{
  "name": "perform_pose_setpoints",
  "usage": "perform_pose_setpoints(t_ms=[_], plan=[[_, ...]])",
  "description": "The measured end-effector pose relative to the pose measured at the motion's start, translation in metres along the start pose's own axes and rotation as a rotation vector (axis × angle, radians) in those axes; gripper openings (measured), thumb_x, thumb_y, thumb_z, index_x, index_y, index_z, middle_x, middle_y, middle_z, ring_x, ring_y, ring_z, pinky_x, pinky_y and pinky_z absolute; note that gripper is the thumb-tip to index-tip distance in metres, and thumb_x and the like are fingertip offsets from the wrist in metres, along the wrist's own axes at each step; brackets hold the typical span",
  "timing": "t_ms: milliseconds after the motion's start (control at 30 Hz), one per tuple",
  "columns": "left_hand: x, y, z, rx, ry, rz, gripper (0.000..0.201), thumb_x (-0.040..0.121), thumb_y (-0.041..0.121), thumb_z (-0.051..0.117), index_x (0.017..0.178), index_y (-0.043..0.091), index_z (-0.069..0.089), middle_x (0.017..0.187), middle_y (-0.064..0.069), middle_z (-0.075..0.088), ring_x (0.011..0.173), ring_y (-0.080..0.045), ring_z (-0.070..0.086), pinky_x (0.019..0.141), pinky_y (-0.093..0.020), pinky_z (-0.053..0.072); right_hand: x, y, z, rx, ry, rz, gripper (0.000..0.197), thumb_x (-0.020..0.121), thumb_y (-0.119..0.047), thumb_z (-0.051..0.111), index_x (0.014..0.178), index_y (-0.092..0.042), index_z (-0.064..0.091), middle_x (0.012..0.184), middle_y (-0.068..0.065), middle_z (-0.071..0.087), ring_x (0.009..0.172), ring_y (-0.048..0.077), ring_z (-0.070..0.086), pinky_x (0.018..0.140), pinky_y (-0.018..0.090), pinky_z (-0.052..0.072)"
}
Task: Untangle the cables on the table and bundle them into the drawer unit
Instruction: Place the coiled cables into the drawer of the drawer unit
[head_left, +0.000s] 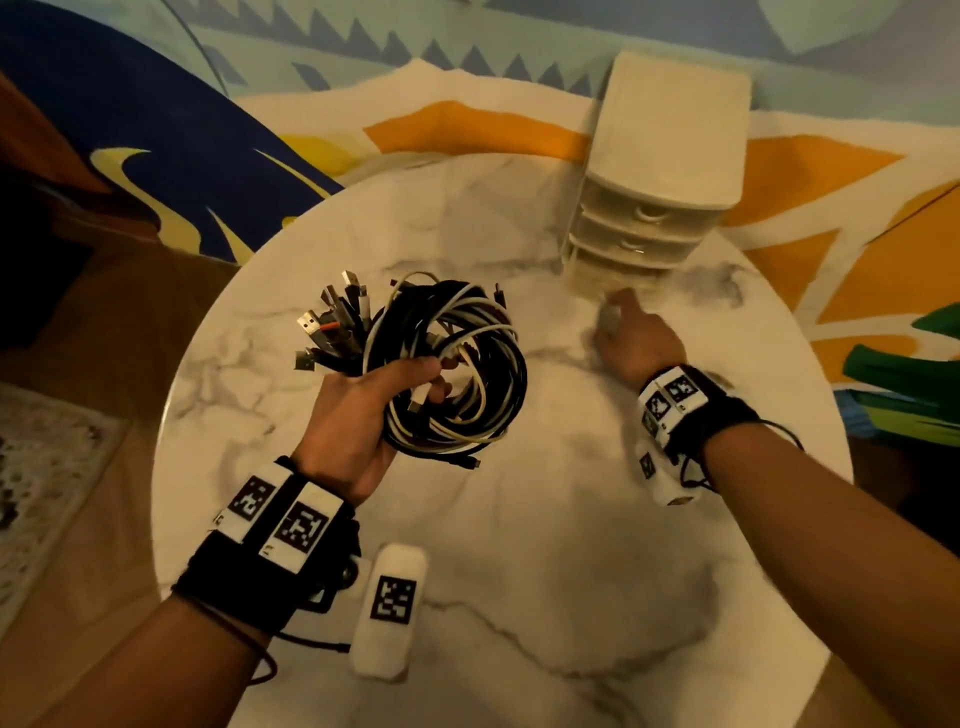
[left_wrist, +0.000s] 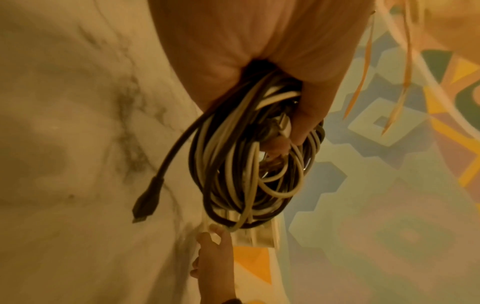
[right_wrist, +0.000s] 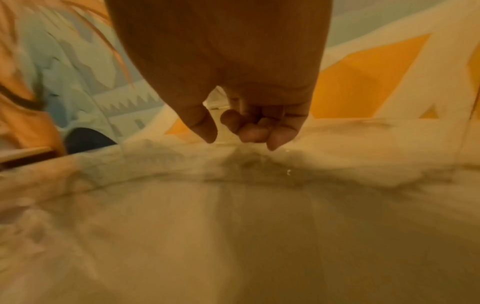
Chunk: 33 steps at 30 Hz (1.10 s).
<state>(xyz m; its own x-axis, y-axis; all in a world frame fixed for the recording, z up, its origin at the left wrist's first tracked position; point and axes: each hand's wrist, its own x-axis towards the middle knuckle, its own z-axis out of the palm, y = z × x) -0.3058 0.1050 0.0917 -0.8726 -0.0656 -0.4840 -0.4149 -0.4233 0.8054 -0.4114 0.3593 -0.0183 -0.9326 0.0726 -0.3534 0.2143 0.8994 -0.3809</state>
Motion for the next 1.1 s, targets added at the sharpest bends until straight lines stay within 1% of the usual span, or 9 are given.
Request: perform_pose_setpoints(t_ms=[233, 333, 400, 533, 667, 833, 933, 1000, 1100], plan=[[0.038, -0.02, 0.042, 0.023, -0.141, -0.103, 0.032, 0.072, 0.003, 0.063, 0.104, 0.001, 0.065, 0.071, -0.008, 0.061, 0.055, -0.015, 0.053, 0.074, -0.039, 0.049, -0.097, 0.008, 0.043, 0.058, -0.013, -0.131, 0.054, 0.091, -0.04, 0.048, 0.139, -0.024, 0.031, 0.101, 0.006, 0.066, 0.094, 0.028, 0.062, 0.073, 0.03, 0.043], [0.06, -0.026, 0.064, 0.028, -0.195, -0.17, 0.037, 0.077, 0.001, 0.062, 0.112, -0.005, 0.059, 0.07, -0.006, 0.062, 0.056, -0.014, 0.054, 0.071, -0.037, 0.052, -0.09, 0.017, 0.029, 0.153, 0.124, -0.151, 0.05, 0.09, -0.033, 0.052, 0.137, -0.027, 0.036, 0.092, 0.006, 0.067, 0.084, 0.027, 0.062, 0.064, 0.027, 0.038], [0.074, -0.028, 0.079, 0.045, -0.224, -0.217, 0.026, 0.079, 0.003, 0.062, 0.104, -0.004, 0.062, 0.072, -0.006, 0.063, 0.057, -0.012, 0.056, 0.07, -0.036, 0.051, -0.072, 0.029, 0.02, 0.166, 0.178, -0.132, 0.05, 0.09, -0.028, 0.053, 0.138, -0.026, 0.04, 0.099, 0.009, 0.067, 0.086, 0.029, 0.062, 0.065, 0.031, 0.042], [0.099, -0.028, 0.105, 0.034, -0.248, -0.205, 0.022, 0.075, 0.006, 0.064, 0.096, 0.001, 0.065, 0.071, -0.007, 0.066, 0.059, -0.015, 0.057, 0.074, -0.037, 0.052, -0.055, 0.045, 0.017, 0.12, 0.158, -0.115, 0.027, 0.092, -0.024, 0.05, 0.115, -0.02, 0.063, 0.107, 0.008, 0.067, 0.094, 0.032, 0.062, 0.071, 0.035, 0.047], [0.121, -0.036, 0.123, 0.016, -0.251, -0.183, 0.02, 0.079, 0.004, 0.061, 0.098, -0.002, 0.061, 0.067, -0.006, 0.064, 0.057, -0.014, 0.055, 0.069, -0.033, 0.052, -0.075, 0.053, 0.03, 0.168, 0.158, -0.108, 0.023, 0.092, -0.025, 0.051, 0.112, -0.023, 0.064, 0.108, 0.004, 0.067, 0.096, 0.028, 0.062, 0.077, 0.036, 0.05], [0.14, -0.064, 0.135, 0.086, -0.223, -0.209, 0.01, 0.082, 0.002, 0.06, 0.087, 0.005, 0.068, 0.082, -0.012, 0.063, 0.055, -0.014, 0.058, 0.069, -0.033, 0.052, -0.088, 0.067, 0.034, 0.22, 0.169, -0.118, 0.021, 0.091, -0.022, 0.053, 0.108, -0.023, 0.067, 0.109, -0.001, 0.068, 0.098, 0.021, 0.062, 0.083, 0.032, 0.05], [0.147, -0.083, 0.135, 0.277, -0.217, -0.326, 0.014, 0.082, 0.009, 0.063, 0.094, 0.001, 0.065, 0.073, -0.007, 0.067, 0.06, -0.014, 0.066, 0.06, -0.025, 0.054, -0.087, 0.073, 0.032, 0.292, 0.184, -0.157, 0.022, 0.087, -0.025, 0.053, 0.103, -0.023, 0.068, 0.095, -0.002, 0.069, 0.084, 0.019, 0.062, 0.075, 0.033, 0.052], [0.15, -0.094, 0.134, 0.389, -0.182, -0.323, 0.021, 0.081, 0.009, 0.064, 0.098, -0.004, 0.066, 0.076, -0.01, 0.069, 0.068, -0.017, 0.068, 0.064, -0.025, 0.054, -0.086, 0.074, 0.03, 0.404, 0.207, -0.163, 0.022, 0.086, -0.027, 0.052, 0.102, -0.024, 0.066, 0.076, -0.006, 0.062, 0.066, 0.013, 0.055, 0.063, 0.03, 0.048], [0.149, -0.095, 0.14, 0.497, -0.16, -0.21, 0.003, 0.075, 0.003, 0.068, 0.074, 0.0, 0.069, 0.066, -0.011, 0.068, 0.063, -0.021, 0.066, 0.069, -0.031, 0.054, -0.081, 0.072, 0.014, 0.63, 0.386, -0.087, 0.023, 0.085, -0.024, 0.054, 0.108, -0.026, 0.054, 0.082, -0.004, 0.059, 0.07, 0.01, 0.054, 0.061, 0.027, 0.045]])
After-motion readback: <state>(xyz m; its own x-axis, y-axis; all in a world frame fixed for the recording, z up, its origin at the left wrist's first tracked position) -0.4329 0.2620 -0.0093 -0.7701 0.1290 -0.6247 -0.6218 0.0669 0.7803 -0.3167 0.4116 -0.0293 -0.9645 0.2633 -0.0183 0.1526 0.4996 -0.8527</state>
